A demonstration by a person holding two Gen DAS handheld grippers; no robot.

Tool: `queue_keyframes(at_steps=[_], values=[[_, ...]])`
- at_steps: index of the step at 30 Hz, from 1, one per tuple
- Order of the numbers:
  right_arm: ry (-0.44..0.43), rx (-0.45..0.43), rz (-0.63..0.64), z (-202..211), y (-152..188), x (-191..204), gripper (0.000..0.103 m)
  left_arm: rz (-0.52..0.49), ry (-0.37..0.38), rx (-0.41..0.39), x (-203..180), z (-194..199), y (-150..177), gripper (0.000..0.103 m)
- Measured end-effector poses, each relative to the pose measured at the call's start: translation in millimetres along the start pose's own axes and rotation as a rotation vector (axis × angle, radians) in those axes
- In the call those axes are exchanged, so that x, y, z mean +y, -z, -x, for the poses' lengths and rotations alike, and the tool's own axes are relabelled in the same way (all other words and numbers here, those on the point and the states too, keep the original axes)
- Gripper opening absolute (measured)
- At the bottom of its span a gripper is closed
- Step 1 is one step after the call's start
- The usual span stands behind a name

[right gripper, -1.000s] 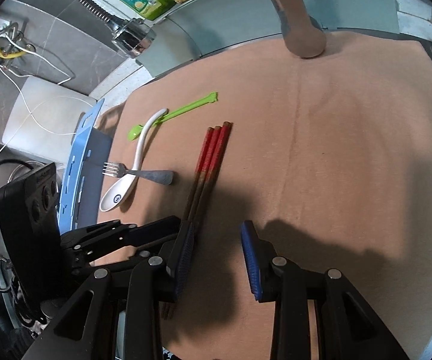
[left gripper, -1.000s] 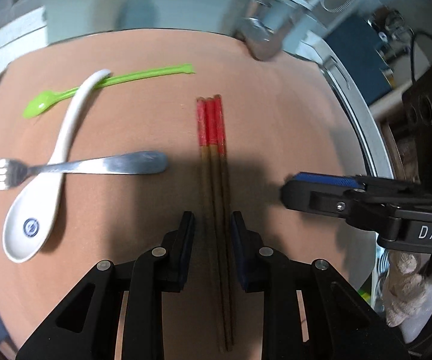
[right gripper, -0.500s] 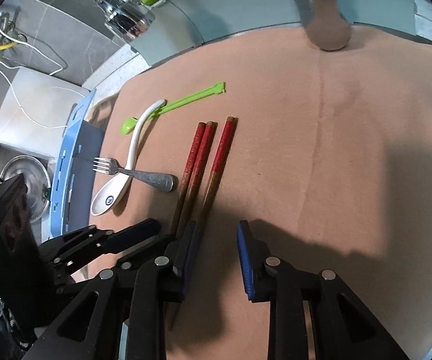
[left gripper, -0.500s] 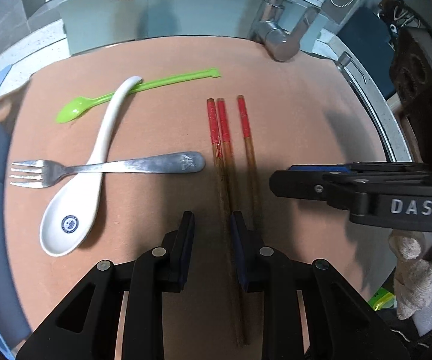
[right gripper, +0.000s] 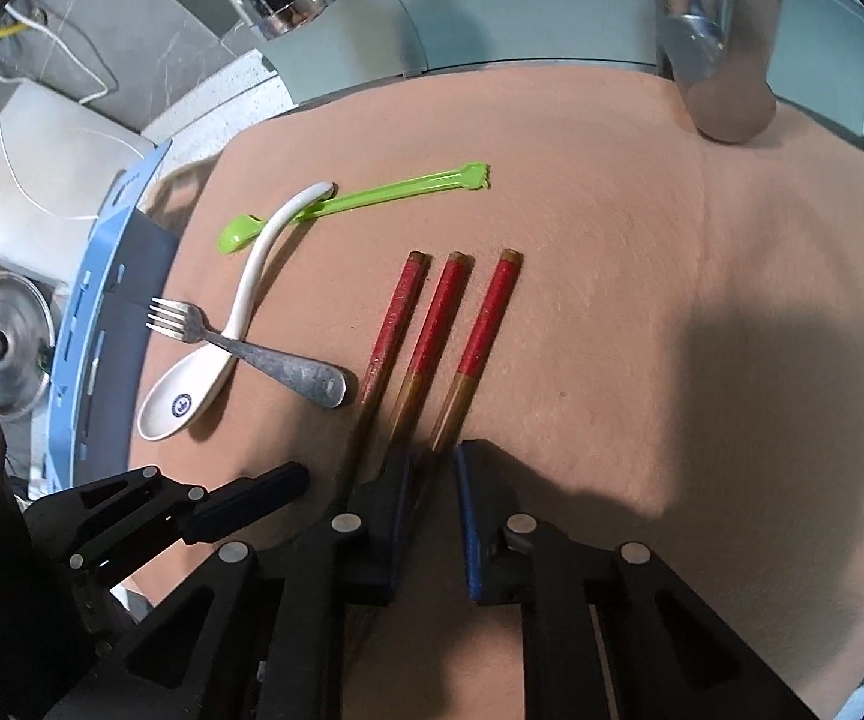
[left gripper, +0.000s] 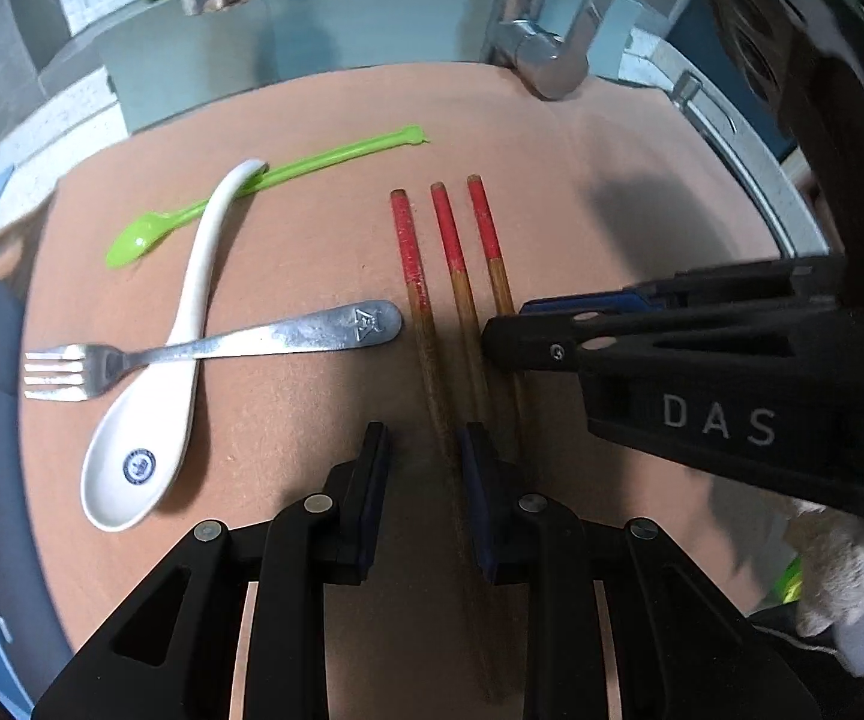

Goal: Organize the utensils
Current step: 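Grasp a red-tipped chopstick with the left tool while the right tool grasps another, then carry both chopsticks toward the blue basket with both tools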

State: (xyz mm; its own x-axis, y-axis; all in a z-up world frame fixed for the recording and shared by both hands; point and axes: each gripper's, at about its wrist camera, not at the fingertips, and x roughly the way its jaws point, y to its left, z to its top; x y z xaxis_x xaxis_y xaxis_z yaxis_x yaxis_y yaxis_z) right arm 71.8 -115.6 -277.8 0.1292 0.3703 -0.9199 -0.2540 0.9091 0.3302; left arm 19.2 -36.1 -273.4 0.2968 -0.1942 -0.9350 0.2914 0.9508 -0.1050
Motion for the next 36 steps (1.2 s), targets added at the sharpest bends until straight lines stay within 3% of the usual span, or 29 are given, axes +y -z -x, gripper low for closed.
queue_keyframes(at_steps=[3, 12, 19, 24, 28, 36], values=[[0.010, 0.007, 0.023, 1, -1, 0, 0.011, 0.006, -0.008, 0.003, 6, 2, 1, 0.011], [0.011, 0.015, 0.011, -3, -5, 3, 0.011, 0.025, -0.002, 0.002, 8, -3, -7, 0.009], [-0.089, 0.016, -0.131, 7, 3, -32, 0.006, 0.117, 0.081, 0.013, 24, -2, -6, 0.006], [-0.162, 0.004, -0.221, 11, 12, -48, 0.006, 0.122, 0.098, 0.012, 21, 1, -3, 0.006], [-0.198, -0.026, -0.265, 18, 16, -53, 0.006, 0.136, 0.124, -0.007, 18, 9, -2, 0.006], [-0.195, -0.129, -0.223, 50, 2, -34, 0.006, 0.143, 0.129, -0.082, 20, 40, -8, 0.006]])
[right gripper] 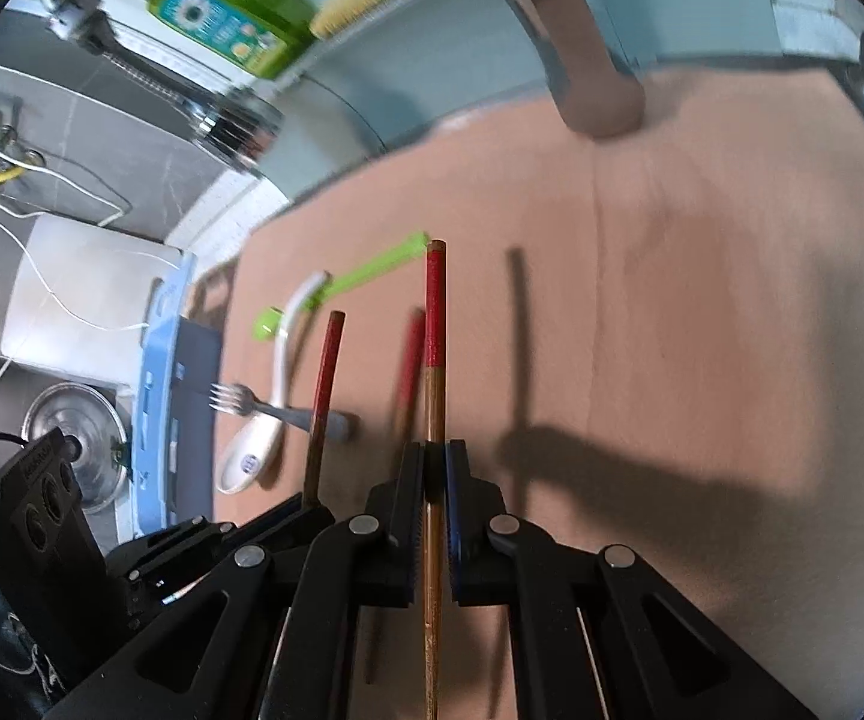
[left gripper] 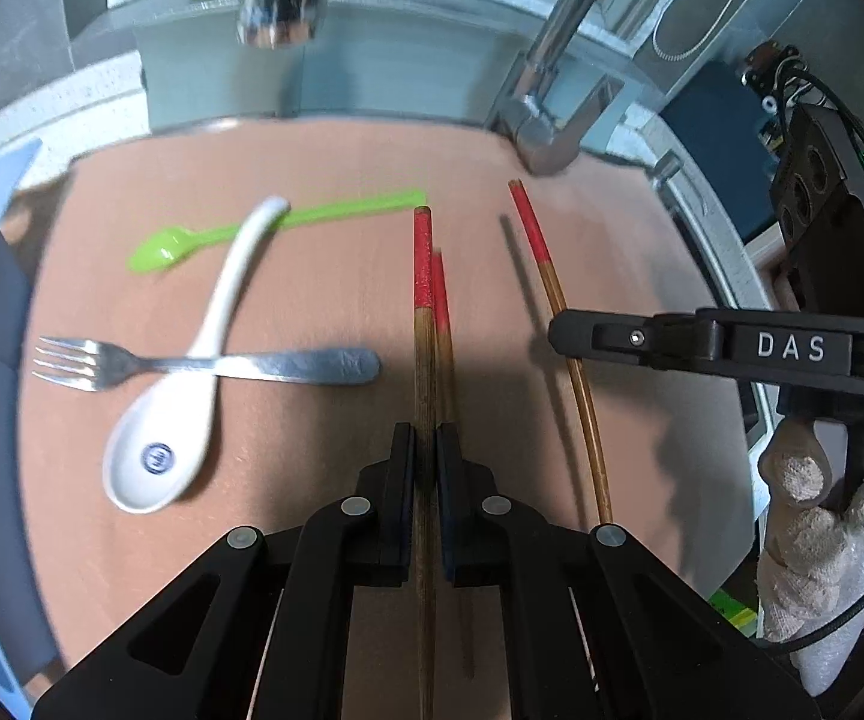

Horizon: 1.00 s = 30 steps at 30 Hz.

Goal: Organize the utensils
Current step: 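Carry both chopsticks toward the blue basket with both tools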

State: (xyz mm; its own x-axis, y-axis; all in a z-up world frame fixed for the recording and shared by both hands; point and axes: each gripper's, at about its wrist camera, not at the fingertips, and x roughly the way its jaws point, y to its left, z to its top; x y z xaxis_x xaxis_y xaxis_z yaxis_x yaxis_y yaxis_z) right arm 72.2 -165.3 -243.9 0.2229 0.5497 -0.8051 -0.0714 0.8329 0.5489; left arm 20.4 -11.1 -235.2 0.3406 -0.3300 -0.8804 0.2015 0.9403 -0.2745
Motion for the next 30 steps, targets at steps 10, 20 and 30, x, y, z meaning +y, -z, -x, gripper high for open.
queue_keyframes(at_steps=[10, 20, 30], values=[[-0.079, -0.047, 0.115, -7, -16, 89, 0.006, 0.071, -0.053, -0.120, 60, 67, -4, 0.006], [-0.191, 0.013, 0.198, -72, -19, 211, 0.006, 0.220, -0.155, -0.170, 174, 113, 0, 0.006], [-0.153, 0.107, 0.244, -158, -15, 278, 0.006, 0.341, -0.187, -0.127, 255, 100, 14, 0.006]])
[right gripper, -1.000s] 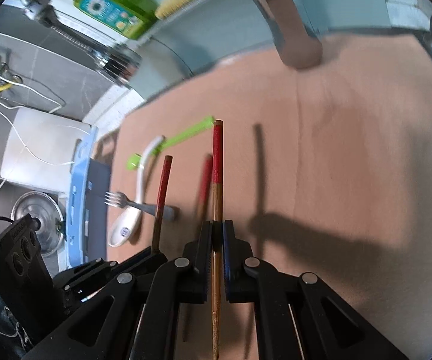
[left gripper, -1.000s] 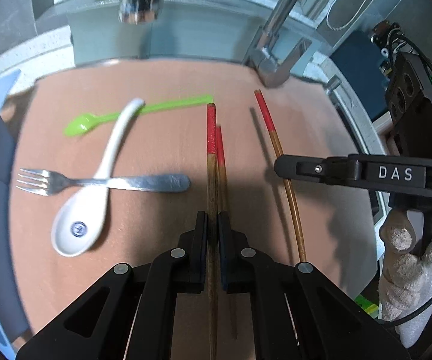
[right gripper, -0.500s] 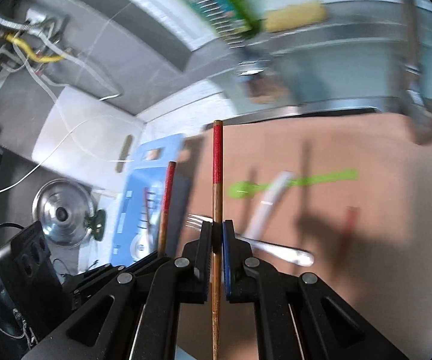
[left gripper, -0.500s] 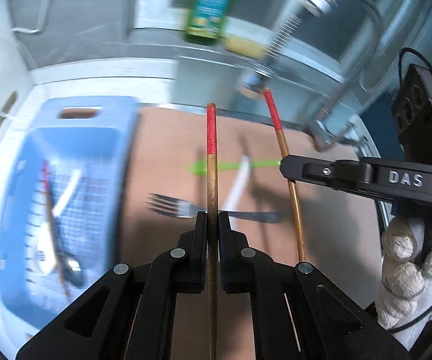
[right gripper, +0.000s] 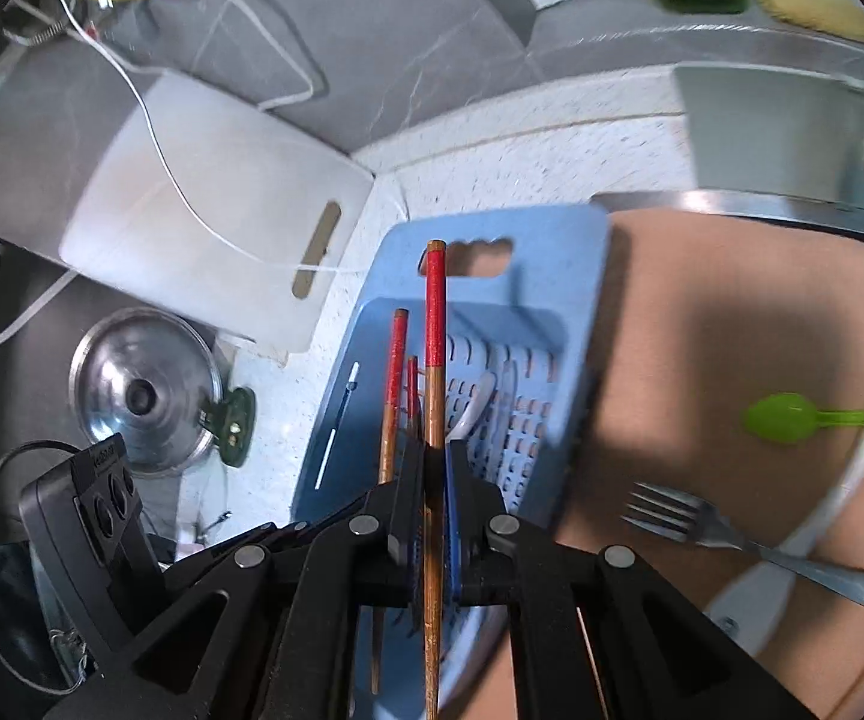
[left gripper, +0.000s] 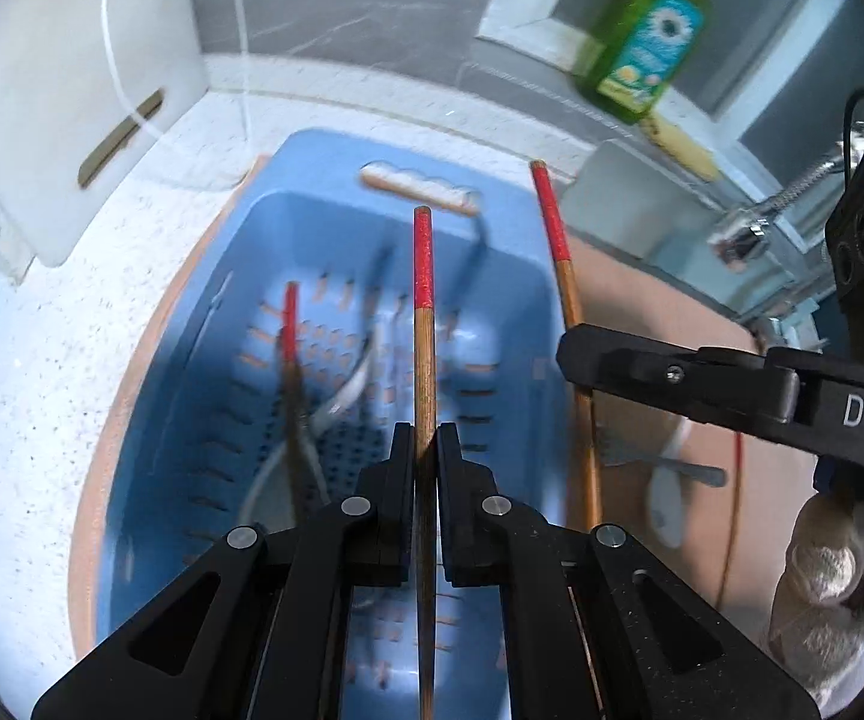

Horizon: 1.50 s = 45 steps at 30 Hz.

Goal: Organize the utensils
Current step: 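Carry both chopsticks toward the blue basket with both tools, then open both tools to drop the chopsticks into the basket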

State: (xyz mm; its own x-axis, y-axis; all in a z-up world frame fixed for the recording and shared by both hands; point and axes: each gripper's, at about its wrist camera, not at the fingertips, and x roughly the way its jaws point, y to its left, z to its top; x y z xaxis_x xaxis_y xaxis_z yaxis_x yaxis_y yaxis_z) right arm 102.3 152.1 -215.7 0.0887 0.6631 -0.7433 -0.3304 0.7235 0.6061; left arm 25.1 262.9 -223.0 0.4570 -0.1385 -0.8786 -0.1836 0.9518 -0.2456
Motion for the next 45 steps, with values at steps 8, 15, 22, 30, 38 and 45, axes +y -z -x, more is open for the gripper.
queue_keyframes(at_steps=[8, 15, 22, 30, 38, 45], values=[[0.059, 0.056, 0.010, -43, -2, 7, 0.006, 0.036, -0.017, 0.016, 24, -16, -4, 0.006], [0.112, 0.105, 0.026, -67, 2, 8, 0.006, 0.052, -0.031, 0.042, 32, -30, -2, 0.006], [0.163, 0.128, 0.072, -76, -1, 18, 0.006, 0.071, -0.051, 0.052, 38, -35, 1, 0.006], [0.208, 0.161, 0.118, -87, -3, 28, 0.006, 0.097, -0.059, 0.056, 49, -35, 3, 0.006], [0.240, 0.185, 0.130, -95, -3, 29, 0.007, 0.092, -0.068, 0.065, 50, -39, 5, 0.006], [0.253, 0.179, 0.148, -93, -2, 32, 0.007, 0.090, -0.066, 0.067, 49, -39, 3, 0.006]])
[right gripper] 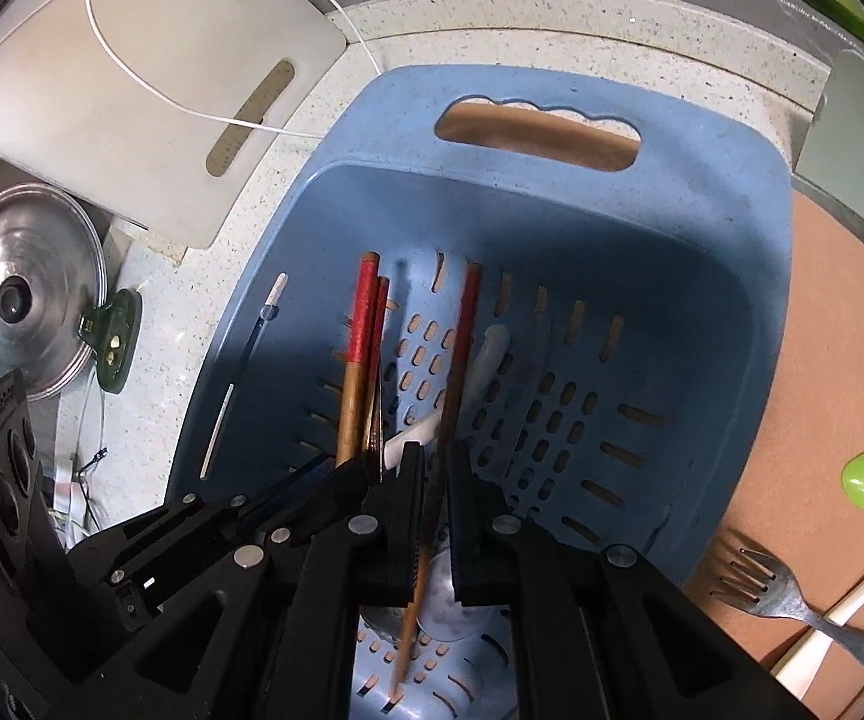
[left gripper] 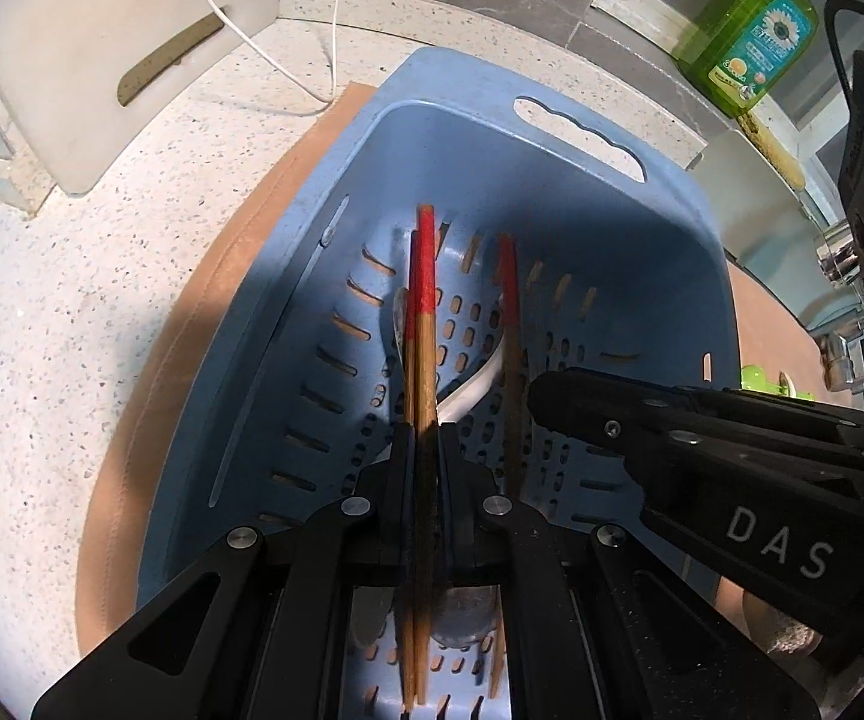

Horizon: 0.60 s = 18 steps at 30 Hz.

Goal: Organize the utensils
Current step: 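Open both tools to drop the chopsticks into the basket, then move both open tools back over the fork and white spoon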

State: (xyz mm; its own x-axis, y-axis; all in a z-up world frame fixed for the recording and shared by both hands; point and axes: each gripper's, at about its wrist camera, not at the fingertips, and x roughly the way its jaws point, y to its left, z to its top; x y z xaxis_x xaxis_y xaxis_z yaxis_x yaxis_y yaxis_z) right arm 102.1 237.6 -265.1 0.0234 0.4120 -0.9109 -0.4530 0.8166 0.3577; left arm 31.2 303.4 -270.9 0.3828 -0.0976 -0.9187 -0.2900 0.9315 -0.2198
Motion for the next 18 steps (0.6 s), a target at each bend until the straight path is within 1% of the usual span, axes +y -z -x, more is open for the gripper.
queue_keyframes(at_steps=[6, 12, 15, 18], values=[[-0.027, -0.030, -0.005, 19, 4, -7, 0.010, -0.001, -0.011, -0.017, -1, 8, -1, 0.006], [-0.076, -0.081, 0.003, 58, 17, -25, 0.015, -0.004, -0.022, -0.047, -6, 25, 3, 0.006], [-0.104, -0.110, 0.003, 84, 29, -44, 0.021, -0.019, -0.027, -0.075, -16, 39, 8, 0.006], [-0.135, -0.146, -0.031, 115, 45, -79, 0.023, -0.050, -0.032, -0.109, -33, 55, 15, 0.006]])
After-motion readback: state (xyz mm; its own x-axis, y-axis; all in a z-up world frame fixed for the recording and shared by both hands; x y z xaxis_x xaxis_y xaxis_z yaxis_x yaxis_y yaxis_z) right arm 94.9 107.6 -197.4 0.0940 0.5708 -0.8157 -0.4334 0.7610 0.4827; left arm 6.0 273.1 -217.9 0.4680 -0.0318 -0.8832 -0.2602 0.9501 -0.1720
